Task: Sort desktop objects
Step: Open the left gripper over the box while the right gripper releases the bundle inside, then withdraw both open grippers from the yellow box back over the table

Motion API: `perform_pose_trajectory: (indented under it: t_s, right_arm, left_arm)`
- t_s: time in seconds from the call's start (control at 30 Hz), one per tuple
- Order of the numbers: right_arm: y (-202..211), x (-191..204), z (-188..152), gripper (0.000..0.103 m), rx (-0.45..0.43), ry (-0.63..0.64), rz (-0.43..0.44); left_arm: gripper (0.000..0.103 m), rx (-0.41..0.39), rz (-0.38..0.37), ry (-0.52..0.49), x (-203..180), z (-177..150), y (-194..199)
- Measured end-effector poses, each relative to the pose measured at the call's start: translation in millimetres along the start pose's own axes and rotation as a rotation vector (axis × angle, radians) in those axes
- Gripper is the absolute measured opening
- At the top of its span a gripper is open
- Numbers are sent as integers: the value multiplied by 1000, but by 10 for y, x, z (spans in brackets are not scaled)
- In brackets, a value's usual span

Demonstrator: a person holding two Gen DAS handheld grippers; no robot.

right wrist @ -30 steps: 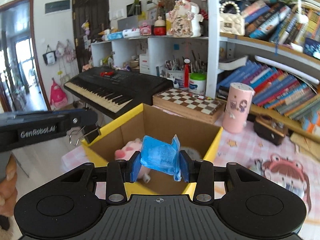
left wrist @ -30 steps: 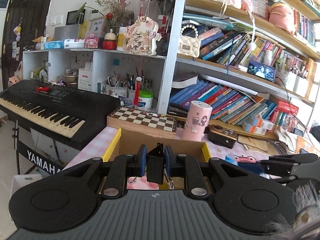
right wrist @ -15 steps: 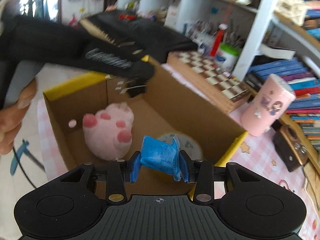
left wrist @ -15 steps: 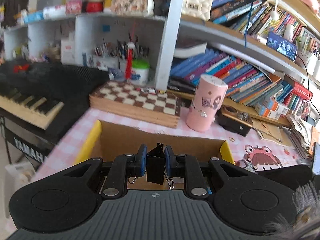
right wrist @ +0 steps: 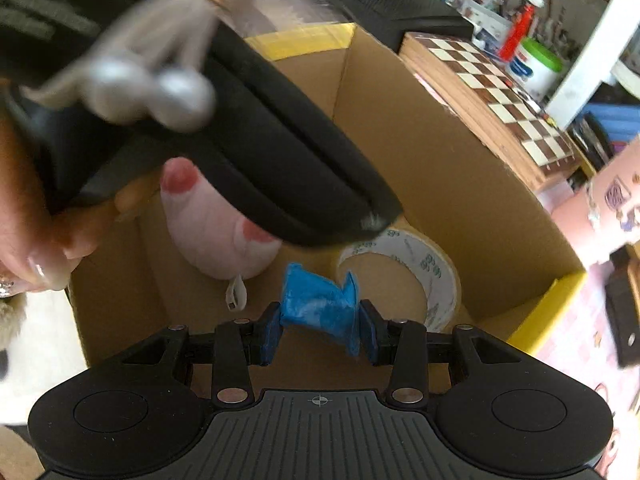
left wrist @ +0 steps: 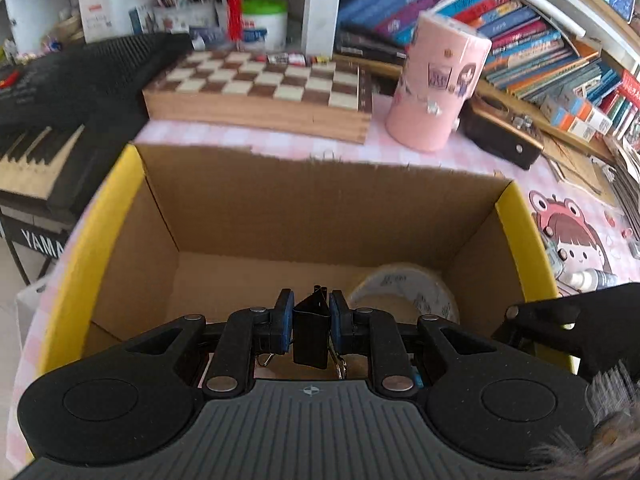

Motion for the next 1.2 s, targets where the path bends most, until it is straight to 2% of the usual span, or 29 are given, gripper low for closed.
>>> perform_pose_trajectory:
  t_s: [0.17, 0.33, 0.4, 0.47, 0.5, 0.67, 0.87, 1.03, 1.2]
  right_arm:
    - [-46, 9, 35, 40, 14, 21, -3]
    - [-31, 32, 16, 42, 8, 34, -7]
    - [-4, 10, 0, 41, -11, 6, 9]
    - [46, -14, -28, 42, -37, -27, 29]
    - [76, -25, -44, 42, -48, -41, 32]
    - [305, -66, -119, 59, -132, -122, 2]
    - [634, -121, -162, 60, -229, -207, -53]
    - [902, -94, -207, 62, -315, -298, -95]
    - [1133, -28, -336, 62, -388, -356, -149]
  left_arm:
    - [18, 28, -18, -6, 9, 0, -32]
    - [19, 8, -16, 0, 11, -14, 8]
    - [26, -26, -7, 7, 20, -5, 49]
    - [47, -67, -1, 13, 32, -5, 128]
    - [50, -88, 2, 13, 34, -5, 178]
    - [70, -190, 19, 6, 27, 4, 468]
    - [82, -305, 26, 14, 29, -49, 887]
    - [85, -390, 25, 55, 64, -147, 1228]
    - [85, -442, 28, 75, 36, -291, 1471]
Point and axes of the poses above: each gripper's, at about its wrist camera, not at the fingertips, and y roughly against the way its jaws point, x to its left, z to its top, the point moved 3 cm from there along -y, roughly the way its jaws point, and after that the axes turned 2 degrees about x, right-handed, at the moved point
